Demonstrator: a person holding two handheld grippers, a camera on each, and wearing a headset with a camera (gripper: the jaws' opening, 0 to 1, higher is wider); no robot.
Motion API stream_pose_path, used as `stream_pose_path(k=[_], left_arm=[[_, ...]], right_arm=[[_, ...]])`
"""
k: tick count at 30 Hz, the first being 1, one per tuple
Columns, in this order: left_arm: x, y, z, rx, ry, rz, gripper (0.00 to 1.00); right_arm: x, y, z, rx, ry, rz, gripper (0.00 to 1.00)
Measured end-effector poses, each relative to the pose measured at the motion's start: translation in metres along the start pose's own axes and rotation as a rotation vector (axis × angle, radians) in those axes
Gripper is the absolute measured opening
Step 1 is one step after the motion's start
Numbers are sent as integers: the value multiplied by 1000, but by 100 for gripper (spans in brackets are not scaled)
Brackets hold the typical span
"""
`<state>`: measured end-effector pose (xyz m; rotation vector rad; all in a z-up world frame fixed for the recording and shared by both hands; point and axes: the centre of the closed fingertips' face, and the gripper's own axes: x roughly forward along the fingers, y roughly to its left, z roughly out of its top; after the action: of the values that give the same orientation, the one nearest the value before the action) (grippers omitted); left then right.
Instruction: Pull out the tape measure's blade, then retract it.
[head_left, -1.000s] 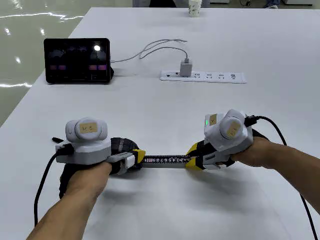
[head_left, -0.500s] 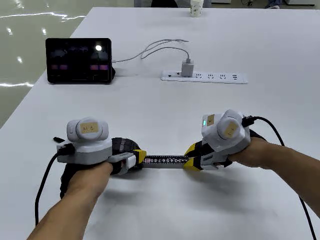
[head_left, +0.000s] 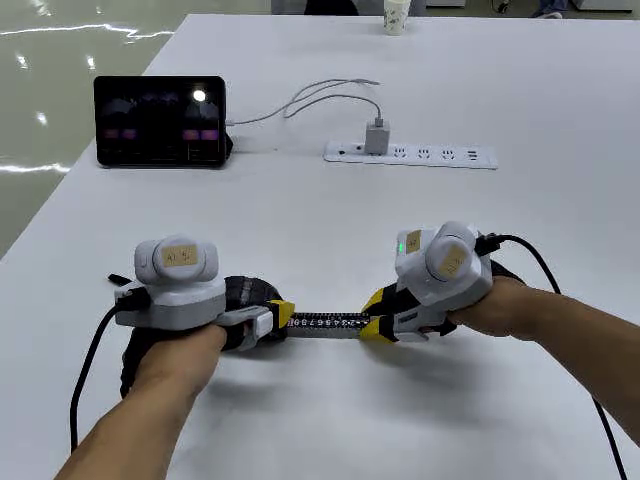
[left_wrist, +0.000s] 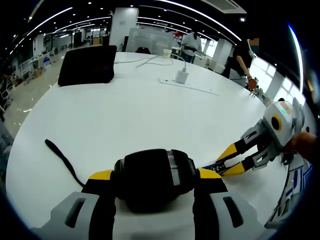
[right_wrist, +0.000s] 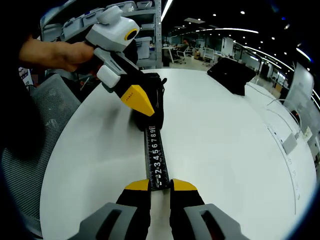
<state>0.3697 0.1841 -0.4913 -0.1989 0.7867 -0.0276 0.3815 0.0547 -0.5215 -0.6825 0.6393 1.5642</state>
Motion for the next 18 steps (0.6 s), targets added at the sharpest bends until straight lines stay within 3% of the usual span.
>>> stream_pose_path(k=[18], left_arm=[[0, 0, 0, -3, 3, -3, 57]], right_arm=[[9, 2, 11, -4, -11, 10, 10]])
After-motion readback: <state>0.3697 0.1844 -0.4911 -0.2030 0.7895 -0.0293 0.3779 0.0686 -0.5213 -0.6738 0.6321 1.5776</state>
